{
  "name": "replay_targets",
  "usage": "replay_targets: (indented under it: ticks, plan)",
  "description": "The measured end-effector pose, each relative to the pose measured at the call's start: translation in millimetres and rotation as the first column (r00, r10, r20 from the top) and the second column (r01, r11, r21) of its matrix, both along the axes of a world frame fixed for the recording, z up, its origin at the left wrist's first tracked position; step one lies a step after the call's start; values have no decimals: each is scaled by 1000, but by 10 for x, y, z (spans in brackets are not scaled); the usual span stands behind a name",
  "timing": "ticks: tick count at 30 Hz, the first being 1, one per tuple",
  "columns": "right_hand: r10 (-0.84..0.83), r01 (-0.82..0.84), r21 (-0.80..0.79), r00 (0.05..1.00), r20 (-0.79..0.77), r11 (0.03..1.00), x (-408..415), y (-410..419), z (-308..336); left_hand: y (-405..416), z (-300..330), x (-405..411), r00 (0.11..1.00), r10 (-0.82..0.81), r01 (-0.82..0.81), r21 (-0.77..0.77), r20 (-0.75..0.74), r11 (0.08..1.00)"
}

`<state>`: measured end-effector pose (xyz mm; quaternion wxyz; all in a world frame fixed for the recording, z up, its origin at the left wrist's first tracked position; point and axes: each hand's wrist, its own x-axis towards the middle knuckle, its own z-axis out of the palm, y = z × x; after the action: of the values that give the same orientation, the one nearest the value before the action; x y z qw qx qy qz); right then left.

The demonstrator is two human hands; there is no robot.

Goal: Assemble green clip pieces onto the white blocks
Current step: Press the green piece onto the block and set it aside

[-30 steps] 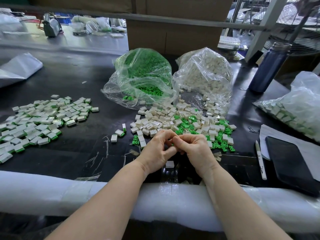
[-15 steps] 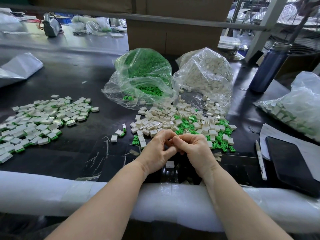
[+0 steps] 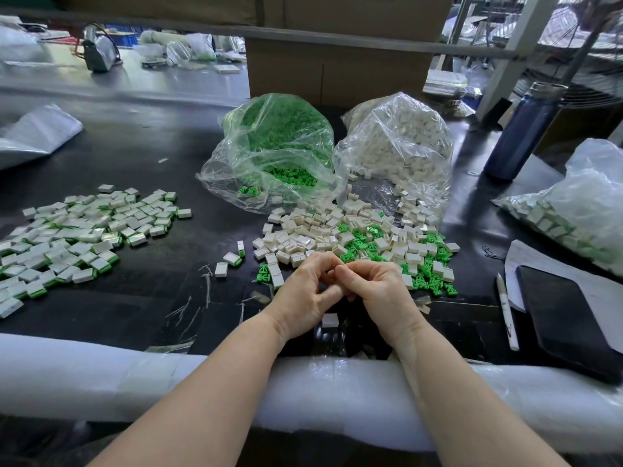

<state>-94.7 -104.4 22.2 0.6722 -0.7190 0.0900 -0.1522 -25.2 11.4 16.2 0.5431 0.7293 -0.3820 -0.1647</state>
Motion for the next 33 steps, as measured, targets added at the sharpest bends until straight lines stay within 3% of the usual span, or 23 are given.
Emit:
replay_targets:
  ticks: [17, 22, 26, 33]
  plan:
    - [-30, 30, -2, 1000, 9, 1000, 17, 0, -32, 0, -9, 1, 999, -16, 14, -31, -45, 999]
    - [-84, 82, 66, 996, 34, 994, 32, -4, -46, 4, -26, 21, 995, 95, -98, -74, -37, 992]
    - [-239, 251, -154, 967, 93, 956, 36, -59, -61, -10, -63, 48, 989, 137, -141, -68, -49, 988]
    - [-224, 249, -312, 968, 115, 917, 27, -31, -42, -9, -88, 62, 970, 191, -212, -138, -150, 968]
